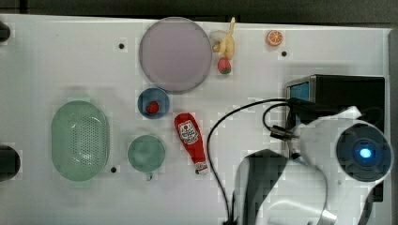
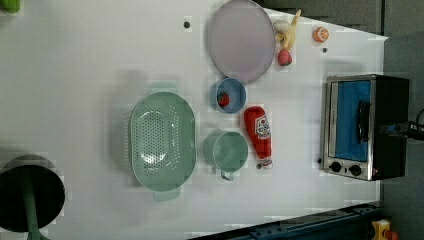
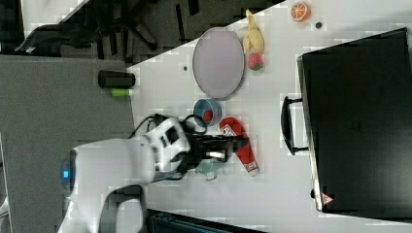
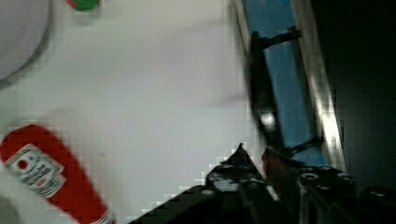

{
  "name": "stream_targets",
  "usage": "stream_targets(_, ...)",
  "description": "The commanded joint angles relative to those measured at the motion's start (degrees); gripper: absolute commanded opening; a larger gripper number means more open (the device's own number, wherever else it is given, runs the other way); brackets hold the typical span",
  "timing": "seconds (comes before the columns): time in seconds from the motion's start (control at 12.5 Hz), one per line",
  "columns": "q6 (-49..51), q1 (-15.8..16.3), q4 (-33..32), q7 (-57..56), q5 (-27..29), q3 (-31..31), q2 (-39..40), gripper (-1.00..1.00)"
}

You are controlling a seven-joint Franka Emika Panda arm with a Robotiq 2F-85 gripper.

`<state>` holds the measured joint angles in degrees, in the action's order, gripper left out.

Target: Flap open oven.

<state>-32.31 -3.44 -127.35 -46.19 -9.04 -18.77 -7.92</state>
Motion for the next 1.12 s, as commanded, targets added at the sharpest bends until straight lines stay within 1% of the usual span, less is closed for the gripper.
stream_targets(0.08, -5.12, -0.89, 0.23, -8.83, 0.02, -2.01, 3.48, -0.65)
stream_targets(0.48, -13.26, -1.03, 0.17, -10.14, 0.02, -4.64, 10.24, -0.65)
stream_targets(0.8, -14.26, -1.04, 0.08, -11.87, 0.02, -4.86, 14.09, -0.65)
stream_targets(1.12, -17.52, -0.86, 0.04, -11.85, 0.03, -4.49, 16.75, -0.65)
